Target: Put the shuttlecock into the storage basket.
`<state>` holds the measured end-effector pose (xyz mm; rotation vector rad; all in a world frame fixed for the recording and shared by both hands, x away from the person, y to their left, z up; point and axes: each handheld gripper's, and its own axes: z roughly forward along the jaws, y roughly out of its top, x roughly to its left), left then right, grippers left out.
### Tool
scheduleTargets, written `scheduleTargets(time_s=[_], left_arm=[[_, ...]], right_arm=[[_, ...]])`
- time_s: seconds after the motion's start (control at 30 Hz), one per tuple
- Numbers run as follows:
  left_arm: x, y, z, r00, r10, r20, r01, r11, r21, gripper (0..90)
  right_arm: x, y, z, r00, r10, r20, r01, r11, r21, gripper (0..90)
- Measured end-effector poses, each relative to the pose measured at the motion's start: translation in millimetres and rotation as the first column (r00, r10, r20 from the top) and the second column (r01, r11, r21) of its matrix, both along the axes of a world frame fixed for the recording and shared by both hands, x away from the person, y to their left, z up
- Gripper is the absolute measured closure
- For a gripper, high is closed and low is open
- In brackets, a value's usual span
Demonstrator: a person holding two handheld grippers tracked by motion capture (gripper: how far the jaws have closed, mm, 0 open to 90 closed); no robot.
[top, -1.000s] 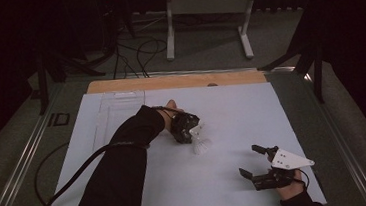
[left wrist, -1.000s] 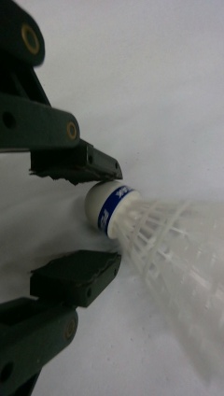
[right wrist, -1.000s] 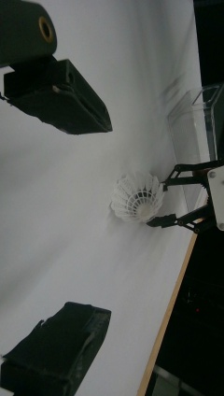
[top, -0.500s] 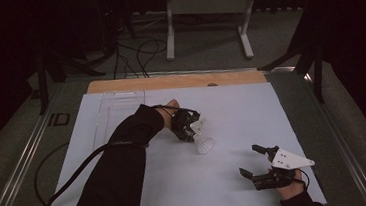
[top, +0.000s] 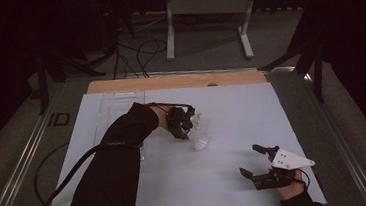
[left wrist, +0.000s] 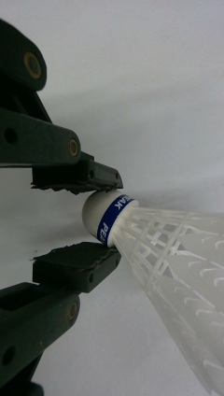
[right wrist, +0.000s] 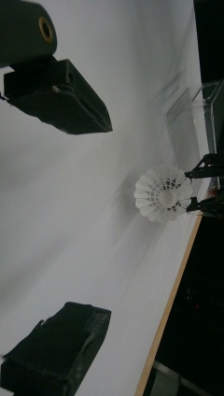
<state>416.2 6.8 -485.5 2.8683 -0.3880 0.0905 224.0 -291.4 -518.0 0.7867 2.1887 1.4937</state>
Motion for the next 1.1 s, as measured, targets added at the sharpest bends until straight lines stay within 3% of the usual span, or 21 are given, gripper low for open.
scheduleTargets(time_s=[0.17, 0.2, 0.3, 0.37, 0.4, 0.47, 0.5, 0.63, 0.67, 0.77, 0.8, 0.83, 0.87, 0.93, 0.97, 1.0, 1.03, 1.07, 1.1], left_arm=[[-1.9, 3.7, 5.4, 0.9989, 0.035, -0.031, -0.035, 0.9994, 0.000, 63.1], [-2.1, 4.9, 9.2, 0.9962, 0.075, -0.045, -0.075, 0.9972, 0.000, 63.1], [-2.5, 6.3, 13.7, 0.9933, 0.103, -0.052, -0.104, 0.9945, -0.009, 63.1], [-2.3, 8.0, 18.6, 0.9897, 0.130, -0.060, -0.131, 0.9913, -0.011, 63.1], [-3.6, 9.5, 23.0, 0.9856, 0.147, -0.083, -0.149, 0.9887, -0.016, 63.2], [-4.8, 9.9, 25.4, 0.9857, 0.150, -0.077, -0.151, 0.9883, -0.016, 63.2], [-5.9, 11.4, 30.0, 0.9814, 0.160, -0.106, -0.163, 0.9864, -0.021, 63.2], [-8.3, 14.5, 36.0, 0.9774, 0.179, -0.112, -0.183, 0.9827, -0.027, 63.2], [-9.2, 15.6, 38.0, 0.9717, 0.201, -0.124, -0.206, 0.9784, -0.022, 63.2], [-10.7, 19.4, 41.6, 0.9669, 0.218, -0.133, -0.221, 0.9753, -0.009, 63.2], [-11.8, 22.7, 43.4, 0.9608, 0.242, -0.134, -0.244, 0.9697, 0.002, 63.2], [-11.8, 22.7, 43.4, 0.9608, 0.242, -0.134, -0.244, 0.9697, 0.002, 63.2], [-12.4, 26.2, 45.1, 0.9478, 0.278, -0.156, -0.282, 0.9595, 0.002, 63.2], [-12.9, 29.6, 47.0, 0.9369, 0.305, -0.171, -0.308, 0.9512, 0.007, 63.2], [-12.9, 29.6, 47.0, 0.9369, 0.305, -0.171, -0.308, 0.9512, 0.007, 63.2], [-12.3, 32.0, 49.1, 0.9154, 0.357, -0.186, -0.359, 0.9331, 0.024, 63.2], [-12.3, 32.0, 49.1, 0.9154, 0.357, -0.186, -0.359, 0.9331, 0.024, 63.2], [-12.0, 34.9, 51.6, 0.9028, 0.387, -0.187, -0.389, 0.9208, 0.028, 63.2], [-12.0, 34.9, 51.6, 0.9028, 0.387, -0.187, -0.389, 0.9208, 0.028, 63.2]], right_arm=[[0.0, -0.1, 0.1, 1.0000, -0.001, -0.001, 0.001, 1.0000, 0.000, 9.6], [0.0, 0.0, 0.1, 1.0000, -0.001, 0.000, 0.001, 1.0000, -0.001, 9.6], [0.1, 0.0, 0.1, 1.0000, -0.001, 0.001, 0.001, 1.0000, 0.000, 9.7], [0.0, 0.1, 0.1, 1.0000, -0.002, 0.002, 0.002, 1.0000, 0.001, 9.7], [0.0, 0.1, 0.2, 1.0000, -0.002, 0.002, 0.002, 1.0000, -0.001, 9.6], [0.0, 0.3, 0.1, 1.0000, -0.003, 0.000, 0.003, 1.0000, 0.000, 9.7], [0.0, 0.4, 0.1, 1.0000, -0.003, 0.000, 0.003, 1.0000, -0.001, 9.6], [0.0, 0.4, 0.1, 1.0000, -0.003, 0.000, 0.003, 1.0000, -0.002, 9.7], [0.0, 0.4, 0.1, 1.0000, -0.003, -0.001, 0.003, 1.0000, -0.001, 9.7], [-0.1, 0.4, 0.1, 1.0000, -0.004, -0.002, 0.004, 1.0000, 0.000, 9.7], [-0.1, 0.5, -0.1, 1.0000, -0.003, -0.003, 0.003, 1.0000, -0.002, 9.7], [-0.1, 0.5, -0.1, 1.0000, -0.003, -0.003, 0.003, 1.0000, -0.002, 9.7], [0.0, 0.5, -0.1, 1.0000, -0.002, -0.005, 0.002, 1.0000, -0.003, 9.7], [0.0, 0.5, -0.1, 1.0000, -0.002, -0.007, 0.002, 1.0000, -0.005, 9.7], [0.0, 0.5, -0.1, 1.0000, -0.002, -0.007, 0.002, 1.0000, -0.005, 9.7], [0.1, 0.6, -0.2, 1.0000, -0.005, -0.006, 0.005, 1.0000, -0.004, 9.7], [0.1, 0.6, -0.2, 1.0000, -0.005, -0.006, 0.005, 1.0000, -0.004, 9.7], [0.0, 0.7, 0.0, 1.0000, -0.004, -0.005, 0.004, 1.0000, -0.004, 9.7], [0.0, 0.8, 0.1, 1.0000, -0.004, -0.003, 0.004, 1.0000, -0.006, 9.7]])
